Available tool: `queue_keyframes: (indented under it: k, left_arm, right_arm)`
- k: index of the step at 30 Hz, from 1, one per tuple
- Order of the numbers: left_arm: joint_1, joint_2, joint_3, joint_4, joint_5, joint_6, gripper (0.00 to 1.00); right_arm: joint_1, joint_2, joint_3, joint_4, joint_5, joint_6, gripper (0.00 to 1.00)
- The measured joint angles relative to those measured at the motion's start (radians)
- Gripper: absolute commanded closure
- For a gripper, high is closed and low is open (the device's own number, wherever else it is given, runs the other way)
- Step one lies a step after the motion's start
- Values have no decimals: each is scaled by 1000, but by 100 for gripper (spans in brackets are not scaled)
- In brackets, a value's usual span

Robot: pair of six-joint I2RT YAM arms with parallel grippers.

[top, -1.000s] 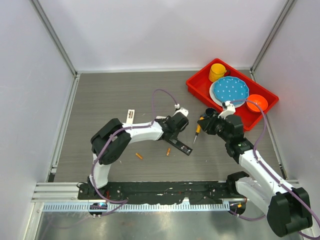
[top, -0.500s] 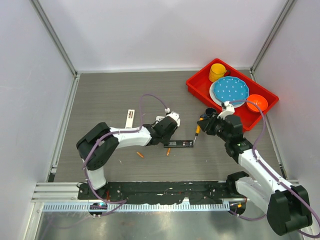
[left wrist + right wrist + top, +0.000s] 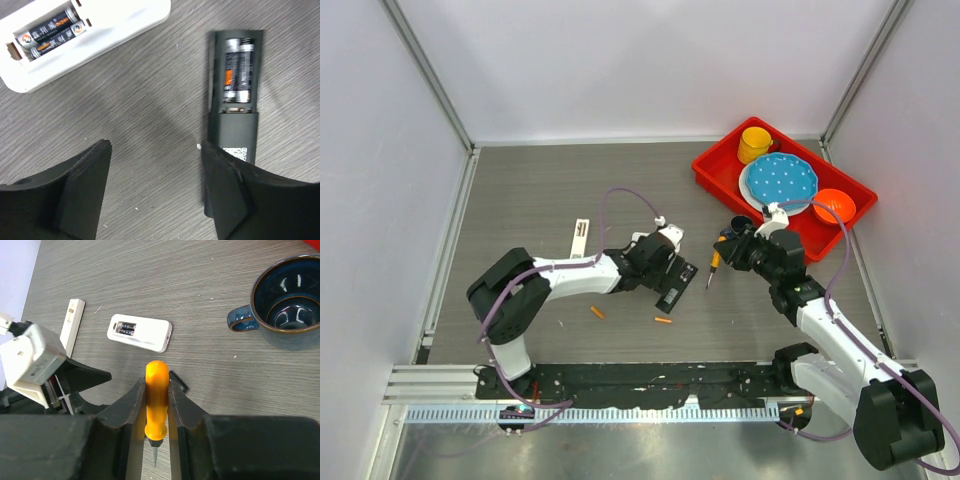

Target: Unload the batteries from the remote control

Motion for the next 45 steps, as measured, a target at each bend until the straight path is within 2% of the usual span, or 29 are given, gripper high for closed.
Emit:
queue_keyframes:
  k: [3,7,19,32,35,38,39,45]
  left_arm:
    - [0,-19,0,1,1,16,17]
    - [-1,-23,0,2,18,26,17]
    - [-38,-23,0,2,112,-21,21]
    - [-135,15,-7,10,39,-51,30]
    - [-135,15,-17,16,-10,-35,37]
    - [-133,16,-22,24,-35,-24,62]
    - [-130,16,-24,29,-37,-19,66]
    - [-90,-6,-68,92,49,30,71]
  right_arm:
    - [0,2,0,0,-3,0,99]
    - [0,14,0,5,-7,0,99]
    - [0,39,-4,18,-7,0,98]
    - [0,66,-9,45,-7,0,99]
    - [0,72,-9,48,-8,0,99]
    - [0,79,-9,55,-8,0,99]
    - [0,84,-9,58,-10,0,99]
    - [0,116,-9,75,-17,0,99]
